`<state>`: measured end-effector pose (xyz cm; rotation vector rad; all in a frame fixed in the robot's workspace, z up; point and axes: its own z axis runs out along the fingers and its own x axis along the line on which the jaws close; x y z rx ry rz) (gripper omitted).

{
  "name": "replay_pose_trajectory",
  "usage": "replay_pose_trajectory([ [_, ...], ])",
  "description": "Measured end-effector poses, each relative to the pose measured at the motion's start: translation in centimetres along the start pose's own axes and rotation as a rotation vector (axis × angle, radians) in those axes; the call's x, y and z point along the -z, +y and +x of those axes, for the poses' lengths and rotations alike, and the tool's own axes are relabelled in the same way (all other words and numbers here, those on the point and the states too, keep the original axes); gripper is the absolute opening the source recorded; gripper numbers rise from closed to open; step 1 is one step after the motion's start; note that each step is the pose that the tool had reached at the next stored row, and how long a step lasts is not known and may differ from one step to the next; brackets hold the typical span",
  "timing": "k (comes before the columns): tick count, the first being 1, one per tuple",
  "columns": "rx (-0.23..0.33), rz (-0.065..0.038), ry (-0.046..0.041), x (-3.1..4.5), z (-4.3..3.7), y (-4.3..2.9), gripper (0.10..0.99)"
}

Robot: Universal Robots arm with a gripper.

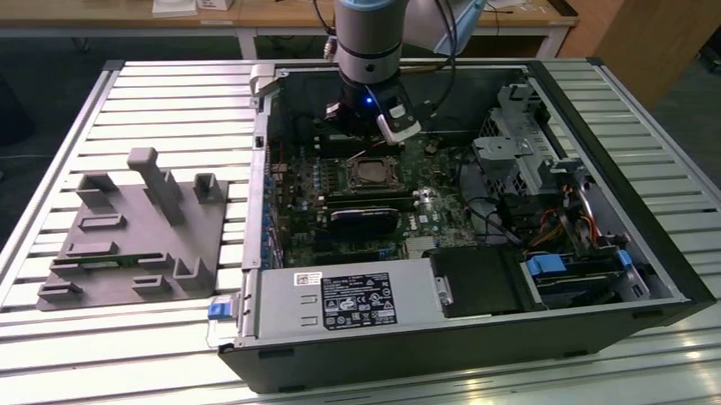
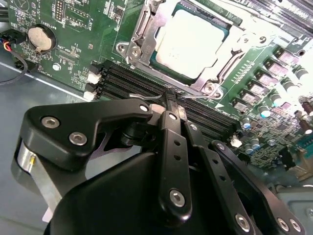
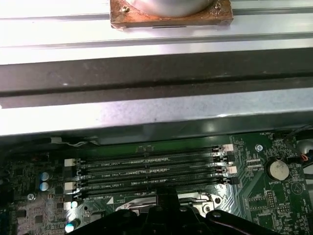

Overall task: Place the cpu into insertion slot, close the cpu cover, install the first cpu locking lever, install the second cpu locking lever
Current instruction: 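Install the first cpu locking lever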

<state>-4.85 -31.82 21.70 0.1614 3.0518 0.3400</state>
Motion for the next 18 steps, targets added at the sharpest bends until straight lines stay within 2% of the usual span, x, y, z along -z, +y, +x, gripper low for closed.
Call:
replay_pose_trajectory([
  [9,-0.027,0.021,-0.009,-0.53,-0.16,0.7,0.106],
  [14,-0.072,0.037,-0.0264,-0.62,-0.17,0.72,0.106],
  [18,-0.076,0.038,-0.0276,-0.62,-0.17,0.72,0.106],
])
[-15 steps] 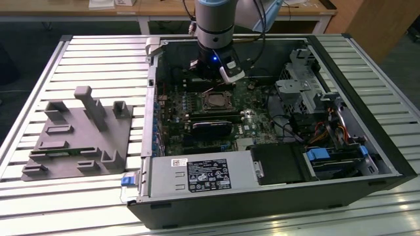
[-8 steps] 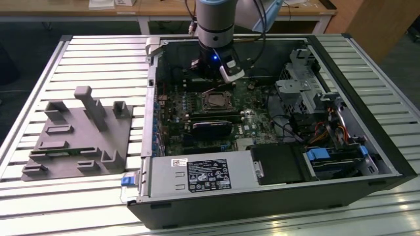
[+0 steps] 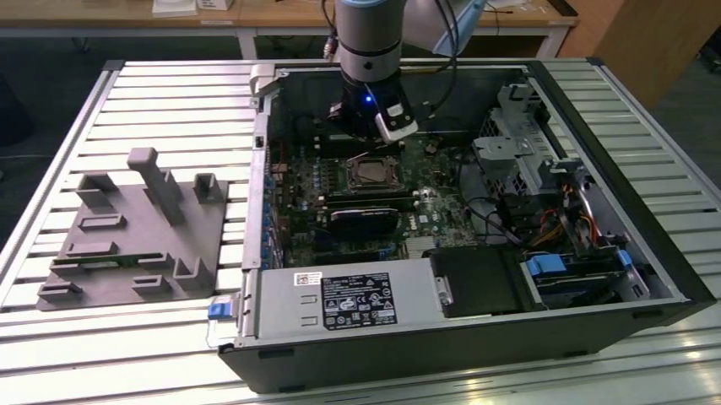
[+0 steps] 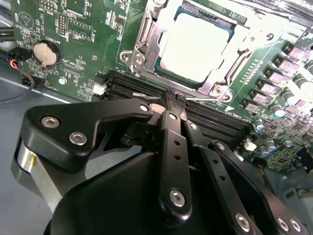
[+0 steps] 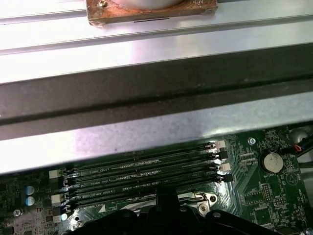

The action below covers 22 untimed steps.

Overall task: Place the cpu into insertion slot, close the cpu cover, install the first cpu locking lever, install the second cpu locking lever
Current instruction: 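Install the first cpu locking lever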

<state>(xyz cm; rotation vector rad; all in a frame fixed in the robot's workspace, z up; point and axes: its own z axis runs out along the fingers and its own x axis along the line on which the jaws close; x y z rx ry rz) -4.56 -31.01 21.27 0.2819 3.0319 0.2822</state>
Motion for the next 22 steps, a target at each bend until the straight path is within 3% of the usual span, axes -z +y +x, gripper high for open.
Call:
replay_pose_trajectory([
  [2,-0.002,0.0,-0.0029,-0.04,0.01,0.0,0.106],
  [14,-0.03,-0.011,-0.0785,-0.47,0.21,-0.12,0.106],
  [16,-0.031,-0.012,-0.0837,-0.51,0.32,-0.15,0.106],
  [22,-0.035,-0.012,-0.0848,-0.56,0.33,-0.14,0.106],
])
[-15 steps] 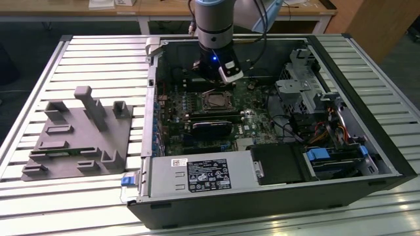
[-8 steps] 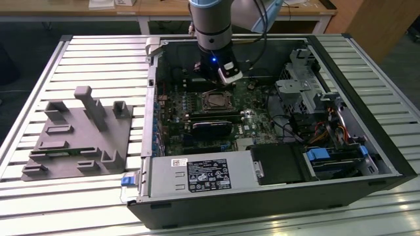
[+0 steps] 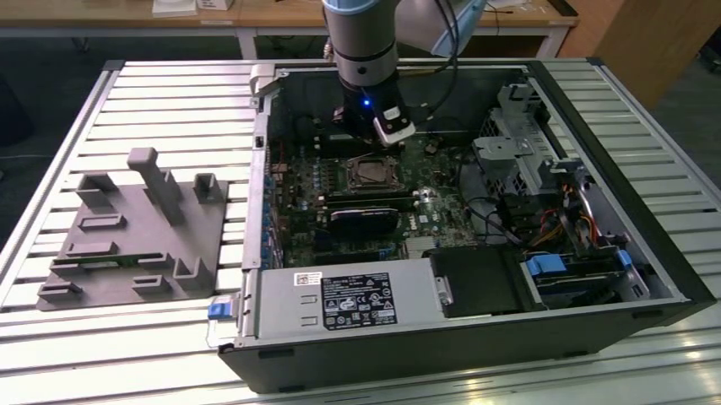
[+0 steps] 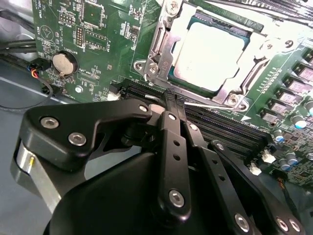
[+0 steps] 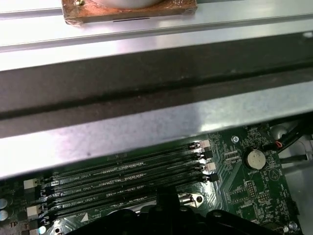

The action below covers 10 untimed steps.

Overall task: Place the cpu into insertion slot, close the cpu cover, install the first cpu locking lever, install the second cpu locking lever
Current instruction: 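Install the first cpu locking lever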

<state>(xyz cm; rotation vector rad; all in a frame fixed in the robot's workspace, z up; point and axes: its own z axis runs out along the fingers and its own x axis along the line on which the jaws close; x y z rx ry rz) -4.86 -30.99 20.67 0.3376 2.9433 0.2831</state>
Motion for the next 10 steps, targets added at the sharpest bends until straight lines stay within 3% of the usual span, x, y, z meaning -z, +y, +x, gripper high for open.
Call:
replay_pose_trajectory([
  [6,-0.042,0.006,-0.0099,-0.14,0.15,0.18,0.106],
  [7,-0.07,0.01,-0.017,-0.24,0.23,0.33,0.106],
  [10,-0.084,0.012,-0.0203,-0.31,0.4,0.61,0.106],
])
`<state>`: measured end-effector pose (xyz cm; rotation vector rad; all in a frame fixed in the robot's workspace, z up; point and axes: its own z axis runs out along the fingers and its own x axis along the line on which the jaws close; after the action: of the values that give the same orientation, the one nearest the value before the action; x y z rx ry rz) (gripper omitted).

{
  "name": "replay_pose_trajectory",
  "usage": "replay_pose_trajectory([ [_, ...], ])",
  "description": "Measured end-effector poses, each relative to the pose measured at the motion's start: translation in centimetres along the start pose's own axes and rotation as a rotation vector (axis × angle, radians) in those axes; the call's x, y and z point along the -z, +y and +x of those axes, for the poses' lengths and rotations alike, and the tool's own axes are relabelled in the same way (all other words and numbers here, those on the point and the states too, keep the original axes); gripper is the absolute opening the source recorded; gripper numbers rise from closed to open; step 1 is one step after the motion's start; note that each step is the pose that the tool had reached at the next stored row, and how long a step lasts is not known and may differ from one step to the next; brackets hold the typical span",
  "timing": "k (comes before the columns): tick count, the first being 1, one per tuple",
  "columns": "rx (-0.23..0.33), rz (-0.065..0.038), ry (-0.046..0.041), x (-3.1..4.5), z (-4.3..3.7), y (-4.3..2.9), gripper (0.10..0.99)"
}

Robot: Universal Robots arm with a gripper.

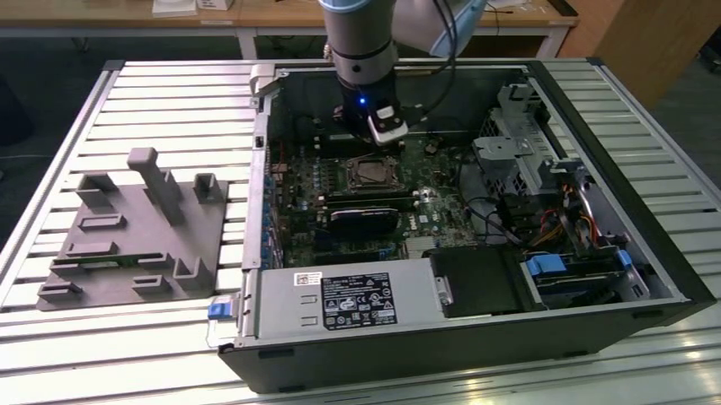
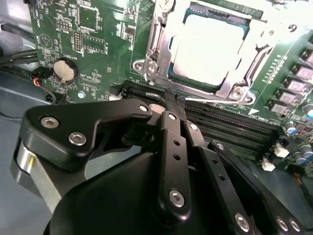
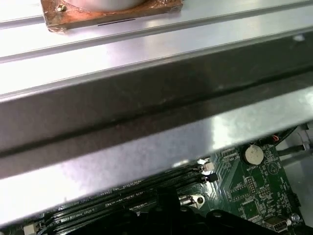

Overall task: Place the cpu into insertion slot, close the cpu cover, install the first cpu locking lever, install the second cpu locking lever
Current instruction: 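Install the first cpu locking lever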

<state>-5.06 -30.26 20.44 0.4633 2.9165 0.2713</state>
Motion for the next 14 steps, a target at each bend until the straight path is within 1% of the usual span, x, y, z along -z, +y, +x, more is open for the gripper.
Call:
replay_pose_trajectory([
  [5,-0.013,0.002,-0.0029,-0.09,0.23,0.32,0.106],
  [14,-0.047,0.009,-0.0155,-0.39,0.31,0.28,0.106],
])
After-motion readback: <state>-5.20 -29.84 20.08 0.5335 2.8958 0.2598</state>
